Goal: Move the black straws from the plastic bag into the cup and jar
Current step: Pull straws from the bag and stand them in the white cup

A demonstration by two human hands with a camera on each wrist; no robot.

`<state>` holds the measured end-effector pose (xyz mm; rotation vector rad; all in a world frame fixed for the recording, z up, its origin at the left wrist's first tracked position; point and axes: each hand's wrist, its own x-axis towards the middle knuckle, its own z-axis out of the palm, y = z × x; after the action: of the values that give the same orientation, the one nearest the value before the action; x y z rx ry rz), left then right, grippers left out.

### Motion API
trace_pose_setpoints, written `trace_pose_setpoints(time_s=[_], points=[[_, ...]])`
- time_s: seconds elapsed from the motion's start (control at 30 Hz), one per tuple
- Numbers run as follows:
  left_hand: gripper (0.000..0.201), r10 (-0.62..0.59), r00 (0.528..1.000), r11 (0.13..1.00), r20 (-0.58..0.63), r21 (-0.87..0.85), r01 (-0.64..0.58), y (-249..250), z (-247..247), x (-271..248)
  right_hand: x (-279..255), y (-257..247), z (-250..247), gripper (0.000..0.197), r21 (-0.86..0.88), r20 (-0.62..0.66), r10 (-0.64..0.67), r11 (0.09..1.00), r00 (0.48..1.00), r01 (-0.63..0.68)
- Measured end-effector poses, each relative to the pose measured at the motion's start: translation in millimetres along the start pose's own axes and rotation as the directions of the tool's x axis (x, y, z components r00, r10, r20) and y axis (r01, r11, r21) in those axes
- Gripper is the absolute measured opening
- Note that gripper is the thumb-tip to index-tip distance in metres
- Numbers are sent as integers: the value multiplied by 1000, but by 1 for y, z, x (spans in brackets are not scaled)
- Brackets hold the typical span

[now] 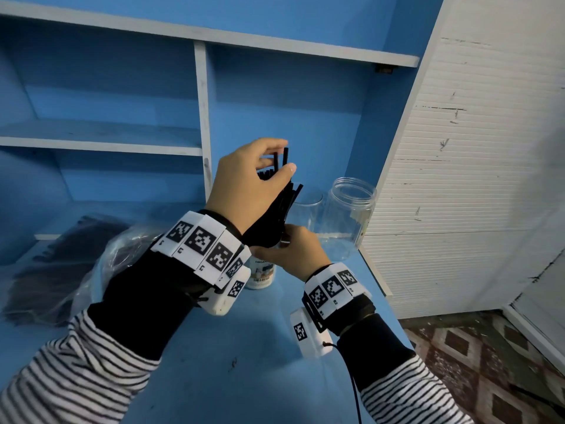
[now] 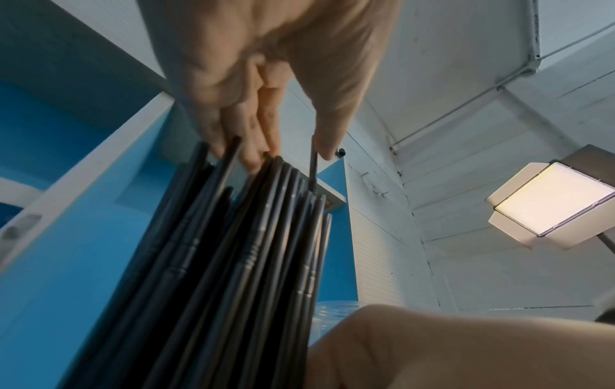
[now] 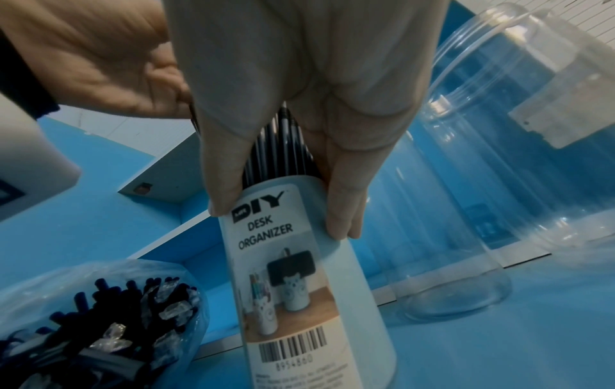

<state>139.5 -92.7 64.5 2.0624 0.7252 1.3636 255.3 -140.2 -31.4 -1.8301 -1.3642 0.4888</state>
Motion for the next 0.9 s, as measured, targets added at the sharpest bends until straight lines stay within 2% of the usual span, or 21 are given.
trace_pose_setpoints(time_s=[0.1,0.2,0.33,0.4,0.5,0.57,0.7,0.8,0.83,0.9], points=[[28,48,999,998,6,-47,-48,3,3,3,1,-4,5,35,12,1,-2,1000,1000,2],[23,71,997,996,7,-49,-70,-1,2,4,0,-7,8,42,18,14,-14,1000,1000,14],[19,43,998,998,39,42,-44,-14,-2,1,-1,-10,8,46,23,13,-19,1000,1000,19],[21,32,999,998,3,51,-32,-18,-4,0,-1,-10,7,48,28,16,-17,999,1000,17],[21,83,995,989,-48,124,-76,-20,-7,0,-1,-9,8,50,28,4,-21,999,1000,21],[23,103,995,976,-6,196,-100,-23,-8,-2,-1,-8,9,51,30,4,-22,999,1000,22],[34,148,977,915,152,355,-194,-31,-10,-8,-1,-8,8,50,36,-1,-29,999,1000,29],[38,107,970,919,220,350,-181,-29,-14,-7,-1,-7,8,52,54,7,-28,998,1000,28],[38,105,970,931,221,322,-174,-28,-16,-8,-1,-7,8,52,58,10,-27,998,1000,26],[38,147,979,952,140,249,-178,-28,-19,-12,-2,-7,7,54,66,16,-27,997,1000,26]])
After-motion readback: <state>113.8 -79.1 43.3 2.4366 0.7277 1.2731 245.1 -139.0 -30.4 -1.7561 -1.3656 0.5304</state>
